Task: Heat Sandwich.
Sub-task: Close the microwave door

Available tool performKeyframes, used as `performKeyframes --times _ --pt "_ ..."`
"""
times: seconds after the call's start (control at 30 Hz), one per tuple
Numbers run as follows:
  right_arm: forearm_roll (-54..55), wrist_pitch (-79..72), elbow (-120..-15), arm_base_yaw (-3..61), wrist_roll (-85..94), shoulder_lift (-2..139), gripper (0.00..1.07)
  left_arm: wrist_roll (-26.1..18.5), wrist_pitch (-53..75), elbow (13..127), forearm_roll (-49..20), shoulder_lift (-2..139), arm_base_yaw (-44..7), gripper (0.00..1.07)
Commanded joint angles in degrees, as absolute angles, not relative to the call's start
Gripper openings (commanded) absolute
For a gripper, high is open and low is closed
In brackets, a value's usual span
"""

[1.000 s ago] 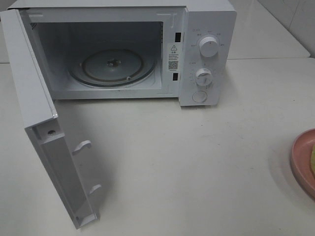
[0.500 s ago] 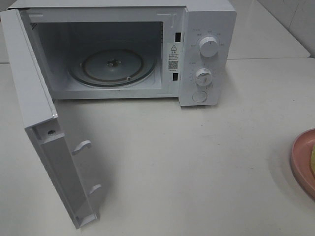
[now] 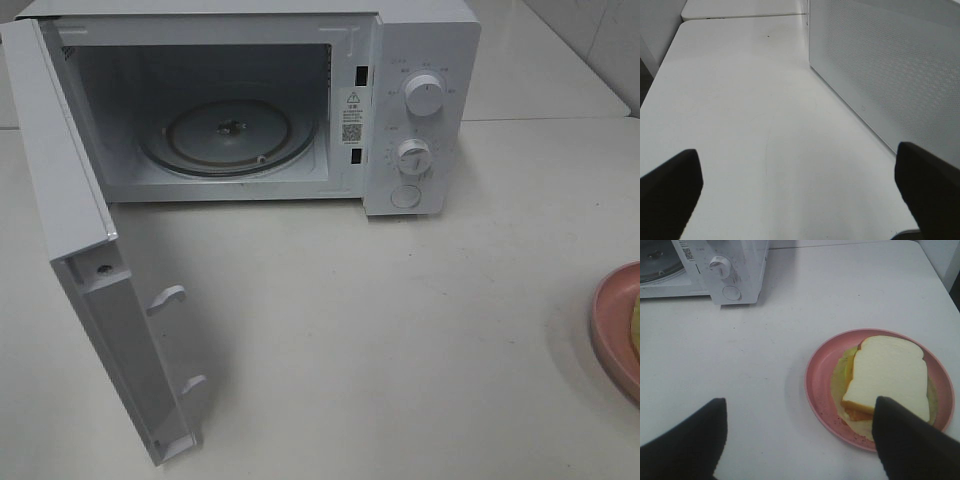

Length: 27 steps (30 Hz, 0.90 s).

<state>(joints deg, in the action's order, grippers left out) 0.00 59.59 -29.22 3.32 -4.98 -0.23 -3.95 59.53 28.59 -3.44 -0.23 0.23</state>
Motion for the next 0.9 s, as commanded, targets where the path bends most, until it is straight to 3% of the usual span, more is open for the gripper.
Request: performKeyframes --times 0.03,0.47,0.63,0.73,0.77,0.8,0.87,0.9 --pt "0.00 59.24 -28.99 2.86 -4.53 -1.66 0.76 -3.67 59.53 28.42 -3.55 -1.55 0.40 1.01" --pt "0.00 59.24 -28.99 2.86 -4.53 -1.66 0.76 -3.50 57.35 30.88 -2.86 1.15 0.40 1.00" --pt "0.00 59.24 -28.99 2.86 -4.53 -1.66 0.76 -3.50 52.94 31.00 -2.86 6.93 0.40 0.88" --pt "0.00 59.24 -28.99 2.86 -4.53 -1.66 0.76 -3.50 50.71 31.00 -2.86 10.20 0.40 0.66" --pt "0.00 59.24 -28.99 2.86 -4.53 -1.66 0.76 -3.50 50.71 31.00 -2.86 10.20 0.40 0.66" --pt "0.00 59.24 -28.99 2.86 -4.53 -1.66 0.76 -3.50 49.33 31.00 -2.86 12.55 0.40 0.54" --pt "0.00 59.24 -28.99 2.86 -4.53 -1.66 0.76 -3.50 48.19 31.00 -2.81 14.67 0.40 0.42" --pt "0.00 59.24 -28.99 2.86 -4.53 -1.66 0.76 -3.50 46.75 31.00 -2.64 16.96 0.40 0.28"
